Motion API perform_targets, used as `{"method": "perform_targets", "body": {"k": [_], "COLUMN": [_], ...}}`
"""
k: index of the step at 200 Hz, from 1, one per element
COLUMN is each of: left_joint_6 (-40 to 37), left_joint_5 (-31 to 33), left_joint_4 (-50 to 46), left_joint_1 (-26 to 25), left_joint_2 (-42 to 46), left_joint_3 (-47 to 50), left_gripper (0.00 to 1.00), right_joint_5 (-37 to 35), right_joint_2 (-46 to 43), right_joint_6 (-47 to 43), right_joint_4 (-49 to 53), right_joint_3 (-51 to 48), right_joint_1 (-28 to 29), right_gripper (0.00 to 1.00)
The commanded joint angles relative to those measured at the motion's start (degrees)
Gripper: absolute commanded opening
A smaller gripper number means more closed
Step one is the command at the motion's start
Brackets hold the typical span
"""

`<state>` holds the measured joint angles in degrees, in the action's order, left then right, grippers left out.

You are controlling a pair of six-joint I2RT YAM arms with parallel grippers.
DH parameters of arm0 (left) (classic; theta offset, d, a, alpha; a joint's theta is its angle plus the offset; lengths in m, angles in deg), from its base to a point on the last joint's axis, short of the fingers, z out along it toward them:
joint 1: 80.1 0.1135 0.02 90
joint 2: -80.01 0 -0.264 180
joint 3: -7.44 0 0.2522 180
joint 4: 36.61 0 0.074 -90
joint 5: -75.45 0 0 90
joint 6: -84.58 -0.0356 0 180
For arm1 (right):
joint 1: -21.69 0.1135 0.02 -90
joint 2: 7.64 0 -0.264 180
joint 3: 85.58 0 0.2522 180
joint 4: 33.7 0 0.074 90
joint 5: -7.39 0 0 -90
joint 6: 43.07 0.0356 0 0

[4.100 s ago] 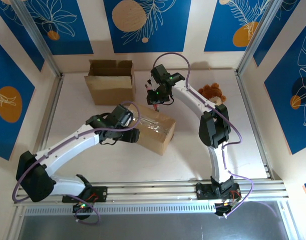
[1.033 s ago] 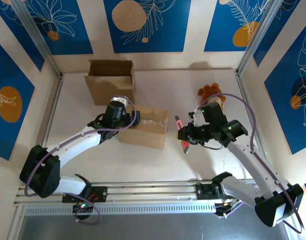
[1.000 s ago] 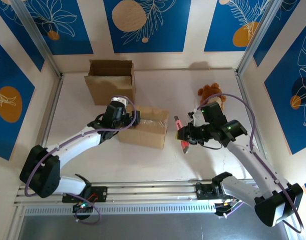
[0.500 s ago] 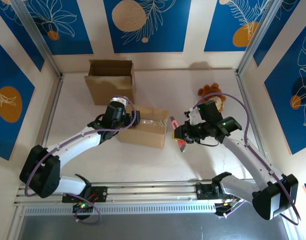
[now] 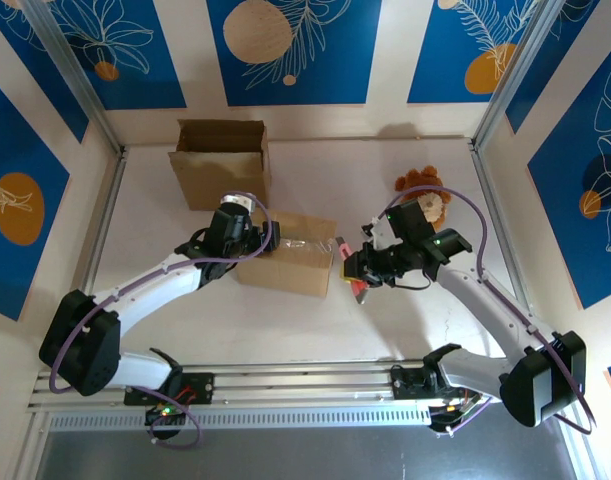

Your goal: Unpack the express box

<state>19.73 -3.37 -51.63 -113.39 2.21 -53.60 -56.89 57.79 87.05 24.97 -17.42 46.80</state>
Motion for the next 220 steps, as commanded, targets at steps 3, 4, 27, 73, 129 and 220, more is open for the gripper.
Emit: {"method": "perform_targets", "body": {"k": [3,4,27,73,129,220], "left_joint_6": [-0.8,-0.7,-0.8,-0.9,-0.9,-0.9], "left_joint_5": [2.2,2.2,2.3,2.2,2.2,2.6], "left_joint_4": [-9.2,-9.2,-9.3,-9.2,-9.0,-9.3], "left_joint_1": [-0.2,-0.3,-0.2,-0.2,-0.2,-0.2], "left_joint_2": [-2.9,-3.0,-2.9,-3.0,-3.1,-3.4], "left_joint_3": [2.6,2.6,2.6,2.6,2.5,2.6], "left_gripper": [0.91,0.90,0.91,0.91,0.91,0.91], "right_joint_5": [0.7,0.7,0.4,-0.3,0.0,0.5], "right_joint_2": [0.5,0.5,0.6,0.5,1.1,-1.1], "right_joint_6": [-0.7,-0.7,-0.8,-1.1,-1.1,1.2], "right_joint_4": [-0.5,-0.5,-0.4,0.2,-0.4,-0.3], "right_joint_3": [1.9,1.9,2.3,2.7,2.3,-1.4], "right_joint_1": [0.7,0.7,1.0,1.0,1.1,4.8], "right_gripper": [0.00,0.00,0.00,0.00,0.00,0.00]}}
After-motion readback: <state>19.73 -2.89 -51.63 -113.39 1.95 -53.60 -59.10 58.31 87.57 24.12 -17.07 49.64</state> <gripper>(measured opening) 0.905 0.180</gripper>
